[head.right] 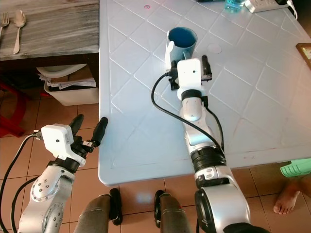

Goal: Setting the table

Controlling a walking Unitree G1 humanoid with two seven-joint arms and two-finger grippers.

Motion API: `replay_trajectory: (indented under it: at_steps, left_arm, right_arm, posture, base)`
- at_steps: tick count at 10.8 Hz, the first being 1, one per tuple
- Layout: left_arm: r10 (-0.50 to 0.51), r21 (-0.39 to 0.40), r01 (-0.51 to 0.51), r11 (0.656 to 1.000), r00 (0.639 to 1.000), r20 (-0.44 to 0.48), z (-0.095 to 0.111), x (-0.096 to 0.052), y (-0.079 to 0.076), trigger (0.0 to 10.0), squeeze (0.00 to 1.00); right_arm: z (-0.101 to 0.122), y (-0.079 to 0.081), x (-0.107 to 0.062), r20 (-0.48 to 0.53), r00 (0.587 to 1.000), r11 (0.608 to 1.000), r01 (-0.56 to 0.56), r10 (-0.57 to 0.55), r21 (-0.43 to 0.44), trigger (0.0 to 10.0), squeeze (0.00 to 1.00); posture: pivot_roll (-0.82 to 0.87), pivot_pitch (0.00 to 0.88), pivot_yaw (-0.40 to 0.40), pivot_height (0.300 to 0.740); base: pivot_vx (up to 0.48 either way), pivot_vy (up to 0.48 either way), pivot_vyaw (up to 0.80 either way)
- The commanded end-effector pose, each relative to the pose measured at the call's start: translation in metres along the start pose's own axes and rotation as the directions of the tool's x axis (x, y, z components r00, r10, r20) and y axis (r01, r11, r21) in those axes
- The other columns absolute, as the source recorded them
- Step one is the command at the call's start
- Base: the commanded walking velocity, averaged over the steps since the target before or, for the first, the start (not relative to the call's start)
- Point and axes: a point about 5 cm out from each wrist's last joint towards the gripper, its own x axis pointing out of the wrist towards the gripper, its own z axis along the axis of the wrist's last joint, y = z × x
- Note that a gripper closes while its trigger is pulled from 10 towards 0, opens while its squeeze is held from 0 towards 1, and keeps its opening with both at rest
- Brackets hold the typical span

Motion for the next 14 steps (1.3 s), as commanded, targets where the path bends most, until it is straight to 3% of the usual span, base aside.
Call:
replay_trajectory:
  at_steps: [1, 2, 14]
  left_arm:
    - [-0.011, 0.004, 0.011, 1.000, 1.000, -0.005, 0.0008, -0.0028, -0.0008, 10.0, 0.00]
    - [-0.008, 0.008, 0.008, 1.000, 1.000, -0.005, 0.0007, -0.0030, -0.0004, 10.0, 0.00]
    - [0.013, 0.040, -0.012, 0.999, 1.000, -0.015, -0.0013, -0.0023, 0.0037, 10.0, 0.00]
  right_arm:
    - [-0.0021, -0.0013, 0.0005, -0.005, 1.000, 1.000, -0.001, 0.001, 0.005, 3.6, 0.00]
    - [-0.0017, -0.0017, 0.0008, -0.001, 1.000, 1.000, 0.001, -0.001, 0.005, 0.0, 0.00]
    - [-0.0032, 0.0004, -0.0018, 0.014, 0.999, 0.996, -0.033, 0.032, 0.088, 0.0, 0.00]
  posture:
    - [0.06, 0.275, -0.016, 0.740]
    - [0.06, 0.275, -0.017, 0.740]
    - [0.06, 0.267, -0.010, 0.740]
  base:
    - [0.000, 0.000, 0.00]
    - [0.000, 0.000, 0.00]
    - [0.000, 0.000, 0.00]
